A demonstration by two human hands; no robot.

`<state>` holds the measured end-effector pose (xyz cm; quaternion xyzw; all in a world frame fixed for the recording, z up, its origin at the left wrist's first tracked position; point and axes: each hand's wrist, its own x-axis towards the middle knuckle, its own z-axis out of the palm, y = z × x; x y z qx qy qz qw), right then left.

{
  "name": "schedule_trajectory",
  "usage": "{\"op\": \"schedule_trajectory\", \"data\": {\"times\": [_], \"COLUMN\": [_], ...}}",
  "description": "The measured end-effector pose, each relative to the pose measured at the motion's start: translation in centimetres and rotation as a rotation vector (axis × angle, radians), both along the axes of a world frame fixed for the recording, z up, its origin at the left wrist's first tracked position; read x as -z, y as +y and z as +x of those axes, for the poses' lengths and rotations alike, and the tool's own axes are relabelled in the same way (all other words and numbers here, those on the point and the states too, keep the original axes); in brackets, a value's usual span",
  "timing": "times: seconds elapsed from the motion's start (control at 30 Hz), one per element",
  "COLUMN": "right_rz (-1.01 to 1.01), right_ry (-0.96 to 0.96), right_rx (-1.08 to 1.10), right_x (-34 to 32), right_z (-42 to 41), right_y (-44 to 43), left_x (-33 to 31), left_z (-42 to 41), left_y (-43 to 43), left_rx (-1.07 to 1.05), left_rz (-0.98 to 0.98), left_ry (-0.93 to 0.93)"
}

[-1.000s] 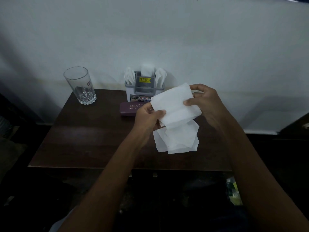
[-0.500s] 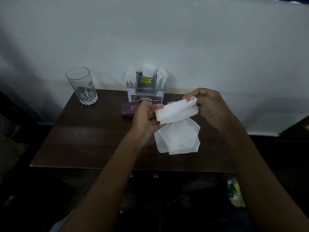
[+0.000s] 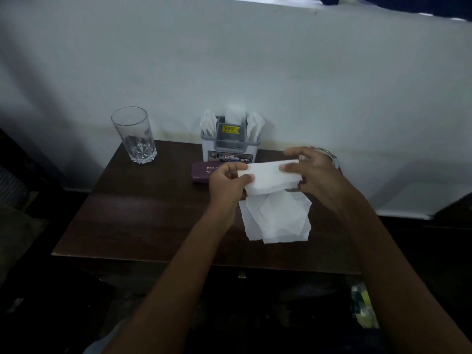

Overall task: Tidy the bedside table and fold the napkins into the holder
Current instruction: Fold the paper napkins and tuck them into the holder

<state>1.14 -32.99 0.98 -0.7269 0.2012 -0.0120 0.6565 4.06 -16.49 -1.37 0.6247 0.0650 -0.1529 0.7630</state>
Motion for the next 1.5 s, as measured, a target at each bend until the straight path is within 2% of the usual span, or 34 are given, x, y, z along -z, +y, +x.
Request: {"op": "schedule_trajectory", "data": {"times": [0.1, 0.23, 0.3, 0.37, 0.47, 0.67, 0.83, 1.0, 1.1, 1.2, 1.27, 1.37, 1.5], "right_rz": [-0.067, -0.194, -0.376, -0.614, -0.975, -1.422, -1.573, -1.512, -1.41, -1.226, -0.996, -0.647, -0.491], "right_ry": [-0.011, -0.09, -0.169, -0.265, -0.366, -0.249, -0.158, -0.048, -0.063, -0.186, -0.233, -0.188, -0.033], "right_rx": [0.03, 0.113, 0.161, 0.176, 0.128, -0.115, -0.303, -0.443, -0.451, -0.315, -0.174, 0.019, 0.176], "right_x": [0.4, 0.2, -0.7, -2.3, -4.8, -4.5, -2.1, -1.4, -1.6, -2.3, -2.9, -2.9, -0.1], "right_z": [0.2, 0.8, 1.8, 3.9, 8.3, 13.9, 14.4, 13.7, 13.8, 12.4, 9.5, 3.0, -2.4], "right_y": [0.9, 1.9, 2.3, 2.6, 3.9, 7.5, 8.6, 9.1, 8.3, 6.6, 5.3, 3.3, 0.6], "left_x": [0.0, 0.4, 0.6, 1.0, 0.8, 0.5, -0.2, -0.7, -0.8, -0.7, -0.6, -0.5, -0.1], "left_z": [0.2, 1.1, 1.5, 2.1, 2.4, 2.5, 2.1, 2.0, 1.8, 1.7, 1.7, 1.5, 1.1], "left_y": [0.5, 1.5, 2.0, 2.7, 3.4, 3.5, 3.6, 3.7, 3.6, 3.4, 3.3, 2.9, 2.1], "left_rx": [-0.05, -0.197, -0.295, -0.38, -0.399, -0.333, -0.324, -0.327, -0.309, -0.295, -0.284, -0.254, -0.186], "left_rz": [0.045, 0.004, -0.022, 0.031, 0.03, -0.051, -0.132, -0.151, -0.139, -0.125, -0.125, -0.107, -0.049], "left_ry": [-0.055, 0.007, 0.051, 0.057, 0.075, 0.147, 0.181, 0.184, 0.182, 0.188, 0.189, 0.181, 0.163]}}
